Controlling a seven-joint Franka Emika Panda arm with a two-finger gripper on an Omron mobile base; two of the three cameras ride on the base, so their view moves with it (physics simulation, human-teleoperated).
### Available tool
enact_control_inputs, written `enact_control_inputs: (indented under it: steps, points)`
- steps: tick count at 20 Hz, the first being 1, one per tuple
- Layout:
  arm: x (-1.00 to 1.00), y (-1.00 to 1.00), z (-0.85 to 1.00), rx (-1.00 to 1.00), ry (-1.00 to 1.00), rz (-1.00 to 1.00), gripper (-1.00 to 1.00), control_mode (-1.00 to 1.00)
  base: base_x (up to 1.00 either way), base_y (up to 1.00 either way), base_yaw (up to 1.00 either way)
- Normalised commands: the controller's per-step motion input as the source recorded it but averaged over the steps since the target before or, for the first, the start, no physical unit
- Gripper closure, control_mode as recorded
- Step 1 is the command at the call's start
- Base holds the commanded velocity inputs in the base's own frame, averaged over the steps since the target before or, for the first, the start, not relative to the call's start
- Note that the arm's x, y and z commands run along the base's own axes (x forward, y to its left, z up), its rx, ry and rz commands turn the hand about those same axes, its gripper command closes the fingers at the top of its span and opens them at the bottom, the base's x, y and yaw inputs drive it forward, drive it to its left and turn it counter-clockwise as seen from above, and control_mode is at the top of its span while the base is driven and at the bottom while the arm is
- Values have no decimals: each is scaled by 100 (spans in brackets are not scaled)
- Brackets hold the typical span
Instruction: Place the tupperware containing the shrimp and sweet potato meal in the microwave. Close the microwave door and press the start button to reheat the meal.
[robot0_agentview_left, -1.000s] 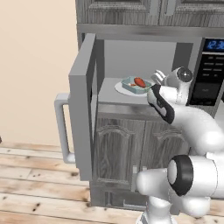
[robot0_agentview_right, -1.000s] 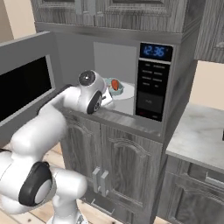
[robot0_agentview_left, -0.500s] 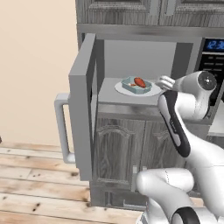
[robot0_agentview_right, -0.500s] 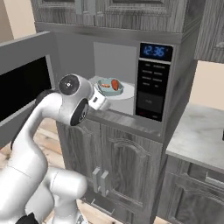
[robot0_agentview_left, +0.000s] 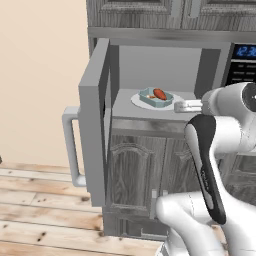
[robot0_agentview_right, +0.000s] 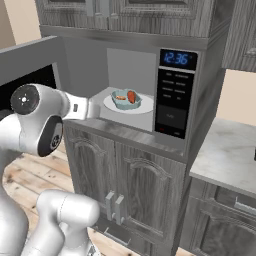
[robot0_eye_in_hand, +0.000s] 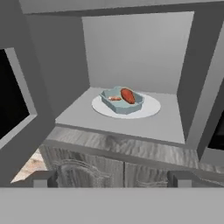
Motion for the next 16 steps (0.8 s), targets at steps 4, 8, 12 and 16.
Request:
enact_control_inputs:
  steps: [4,8,12,16]
  points:
    - [-100,45,29,-42,0,14,-100,-100,0,0,0]
    - [-100,48,12,-42,0,11,-100,-100,0,0,0]
    - [-100,41,0,-36,0,9,-100,-100,0,0,0]
    - [-98,49,2,-33,0,5,-100,-100,0,0,0]
